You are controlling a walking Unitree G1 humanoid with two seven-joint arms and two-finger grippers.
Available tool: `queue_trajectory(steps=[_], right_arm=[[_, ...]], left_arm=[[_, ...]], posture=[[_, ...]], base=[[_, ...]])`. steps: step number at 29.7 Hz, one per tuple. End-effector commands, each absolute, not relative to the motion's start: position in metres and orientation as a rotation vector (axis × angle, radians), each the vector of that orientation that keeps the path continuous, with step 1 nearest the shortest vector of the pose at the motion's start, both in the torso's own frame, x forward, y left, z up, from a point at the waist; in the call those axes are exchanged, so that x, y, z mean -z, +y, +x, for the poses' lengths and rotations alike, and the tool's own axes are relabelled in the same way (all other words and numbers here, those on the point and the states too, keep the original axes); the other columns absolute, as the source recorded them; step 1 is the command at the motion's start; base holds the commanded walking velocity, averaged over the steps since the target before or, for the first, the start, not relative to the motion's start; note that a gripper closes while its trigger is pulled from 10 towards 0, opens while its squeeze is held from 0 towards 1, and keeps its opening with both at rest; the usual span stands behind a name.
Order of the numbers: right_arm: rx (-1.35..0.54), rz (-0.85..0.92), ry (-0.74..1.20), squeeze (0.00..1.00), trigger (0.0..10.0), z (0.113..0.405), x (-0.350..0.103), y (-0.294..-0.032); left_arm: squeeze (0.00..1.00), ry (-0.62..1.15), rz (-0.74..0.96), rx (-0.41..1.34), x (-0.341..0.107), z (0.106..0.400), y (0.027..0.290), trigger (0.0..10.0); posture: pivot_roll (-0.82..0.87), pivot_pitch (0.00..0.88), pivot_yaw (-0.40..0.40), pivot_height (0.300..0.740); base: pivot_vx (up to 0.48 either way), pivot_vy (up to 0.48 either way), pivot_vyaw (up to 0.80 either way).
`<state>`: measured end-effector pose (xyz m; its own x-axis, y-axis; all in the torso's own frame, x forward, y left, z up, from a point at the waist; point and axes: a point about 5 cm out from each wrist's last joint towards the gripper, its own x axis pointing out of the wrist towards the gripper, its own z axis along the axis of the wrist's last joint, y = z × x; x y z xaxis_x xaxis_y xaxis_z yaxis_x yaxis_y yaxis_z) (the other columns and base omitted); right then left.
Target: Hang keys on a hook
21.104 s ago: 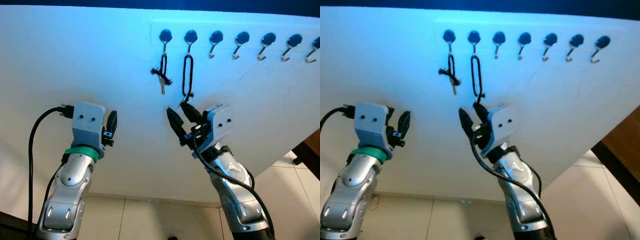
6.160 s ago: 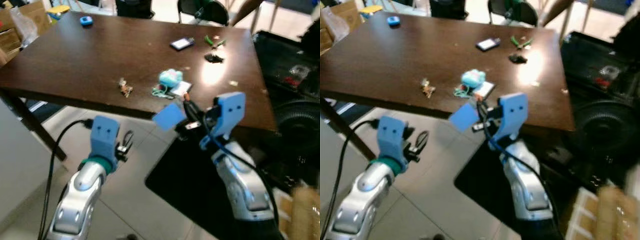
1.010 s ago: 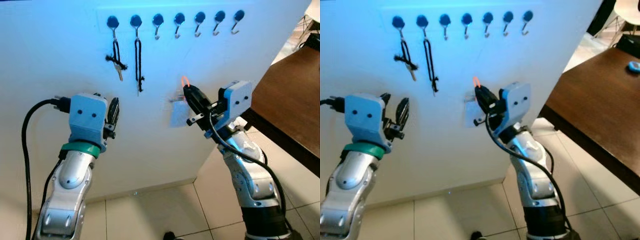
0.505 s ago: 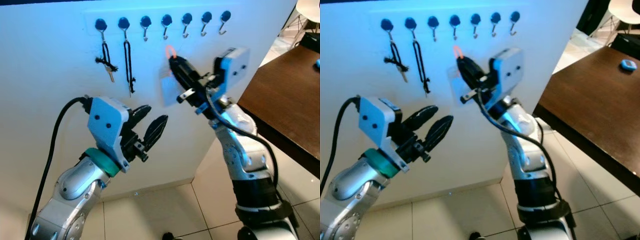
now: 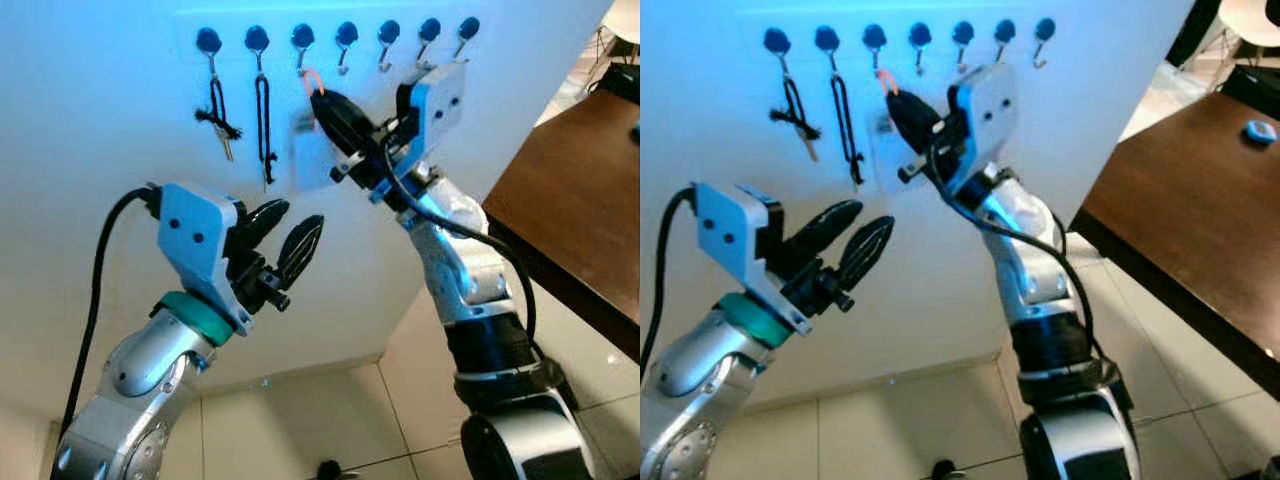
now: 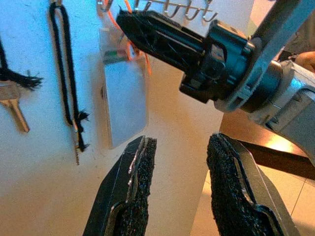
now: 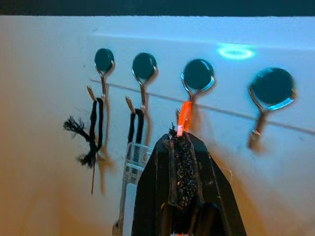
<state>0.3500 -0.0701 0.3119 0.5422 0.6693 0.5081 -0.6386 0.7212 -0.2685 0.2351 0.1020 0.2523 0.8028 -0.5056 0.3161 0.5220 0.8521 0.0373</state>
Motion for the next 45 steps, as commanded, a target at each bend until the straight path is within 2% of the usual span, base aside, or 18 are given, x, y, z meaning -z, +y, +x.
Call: queue_trajectory(steps=[1, 13, 22, 28, 30, 32, 35, 42, 43, 45], right_arm=[[-0.800, -0.065, -0.653, 0.00, 10.0, 0.350, -0.317, -0.065], [-0.864, -0.111, -0.663, 0.00, 10.0, 0.357, -0.321, -0.052], [-0.856, -0.302, -0.552, 0.00, 10.0, 0.366, -0.299, -0.048], [-0.846, -0.348, -0.542, 0.00, 10.0, 0.367, -0.296, -0.049], [-0.824, -0.442, -0.528, 0.00, 10.0, 0.369, -0.293, -0.052], [-0.820, -0.465, -0.529, 0.00, 10.0, 0.370, -0.292, -0.052], [-0.815, -0.478, -0.532, 0.00, 10.0, 0.370, -0.291, -0.054], [-0.794, -0.389, -0.552, 0.00, 10.0, 0.367, -0.284, -0.057], [-0.786, -0.356, -0.560, 1.00, 10.0, 0.367, -0.284, -0.058], [-0.786, -0.356, -0.560, 1.00, 10.0, 0.367, -0.284, -0.058]], left_arm=[[0.00, -0.306, -0.056, 0.556, -0.252, 0.231, 0.103, 10.0], [0.00, -0.289, -0.068, 0.548, -0.253, 0.227, 0.102, 10.0], [0.00, -0.281, -0.075, 0.544, -0.254, 0.227, 0.102, 10.0], [0.00, -0.280, -0.076, 0.548, -0.254, 0.228, 0.101, 10.0], [0.00, -0.280, -0.082, 0.555, -0.255, 0.229, 0.100, 10.0], [0.00, -0.280, -0.083, 0.556, -0.255, 0.230, 0.099, 10.0], [0.00, -0.278, -0.084, 0.558, -0.255, 0.230, 0.099, 10.0], [0.00, -0.270, -0.081, 0.554, -0.254, 0.230, 0.099, 10.0], [0.00, -0.269, -0.080, 0.554, -0.254, 0.230, 0.099, 10.0], [0.00, -0.269, -0.080, 0.554, -0.254, 0.230, 0.099, 10.0]], posture=[[0.02, 0.123, -0.002, 0.740], [0.04, 0.129, -0.016, 0.740], [0.03, 0.134, -0.008, 0.740], [0.02, 0.133, -0.006, 0.740], [0.02, 0.132, -0.002, 0.740], [0.02, 0.132, -0.002, 0.740], [0.02, 0.129, -0.002, 0.740], [0.02, 0.129, -0.002, 0.740], [0.02, 0.127, 0.003, 0.740], [0.02, 0.127, 0.003, 0.740]], base=[[0.000, 0.000, 0.00], [0.000, 0.000, 0.00], [0.000, 0.000, 0.00], [0.000, 0.000, 0.00], [0.000, 0.000, 0.00], [0.000, 0.000, 0.00], [0.000, 0.000, 0.00], [0.000, 0.000, 0.00], [0.000, 0.000, 0.00], [0.000, 0.000, 0.00]])
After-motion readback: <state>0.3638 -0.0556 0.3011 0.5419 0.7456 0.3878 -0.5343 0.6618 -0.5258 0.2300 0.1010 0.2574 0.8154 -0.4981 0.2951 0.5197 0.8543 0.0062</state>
